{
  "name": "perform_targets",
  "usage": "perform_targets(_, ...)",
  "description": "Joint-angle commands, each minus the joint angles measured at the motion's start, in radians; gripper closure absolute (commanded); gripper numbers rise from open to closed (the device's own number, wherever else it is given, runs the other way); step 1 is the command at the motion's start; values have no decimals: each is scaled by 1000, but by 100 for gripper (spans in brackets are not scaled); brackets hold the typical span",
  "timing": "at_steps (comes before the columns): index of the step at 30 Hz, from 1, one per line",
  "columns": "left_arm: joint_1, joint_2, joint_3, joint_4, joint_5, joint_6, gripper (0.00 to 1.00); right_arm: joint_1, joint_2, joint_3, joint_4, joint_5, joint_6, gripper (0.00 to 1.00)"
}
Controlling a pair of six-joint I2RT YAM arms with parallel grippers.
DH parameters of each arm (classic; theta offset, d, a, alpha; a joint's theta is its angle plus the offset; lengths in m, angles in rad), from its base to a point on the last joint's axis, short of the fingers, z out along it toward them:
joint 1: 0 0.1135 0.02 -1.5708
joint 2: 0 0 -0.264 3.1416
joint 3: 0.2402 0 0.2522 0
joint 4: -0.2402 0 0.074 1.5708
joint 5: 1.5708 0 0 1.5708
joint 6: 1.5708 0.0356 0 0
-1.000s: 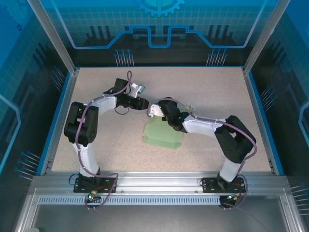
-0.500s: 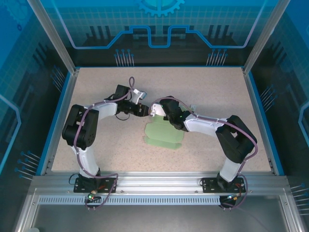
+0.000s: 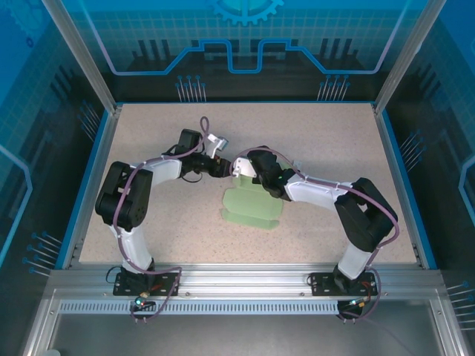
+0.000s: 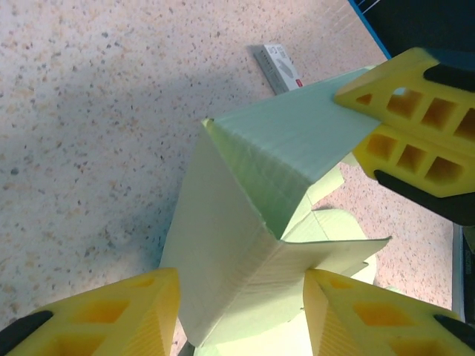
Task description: Fold the paper box
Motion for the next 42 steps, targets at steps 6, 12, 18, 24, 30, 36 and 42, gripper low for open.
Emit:
perform_targets(6, -27, 5, -73, 173, -20, -22, 48, -11, -24, 17, -27, -39, 32, 100)
perform_targets(12, -32, -3, -129, 273, -45, -39, 44, -16, -26, 19, -36, -49, 38, 100)
perform_targets(18, -36, 7, -168, 361, -67, -60, 42, -17, -32, 11, -34, -63, 45, 100)
perform_targets(24, -46, 23, -192, 433, -95, -69, 43, -13, -33, 6, -30, -58, 44, 100)
perform_targets(30, -48, 24, -237, 538, -128, -86, 42, -3, -33, -17, 1, -38, 31, 100)
perform_targets(36, -50, 11, -264, 554, -168, -68, 42, 3, -31, -26, 9, -22, 24, 100)
perform_targets(42, -56, 9, -283, 581, -176, -54, 39, 5, -41, -22, -3, -33, 36, 100)
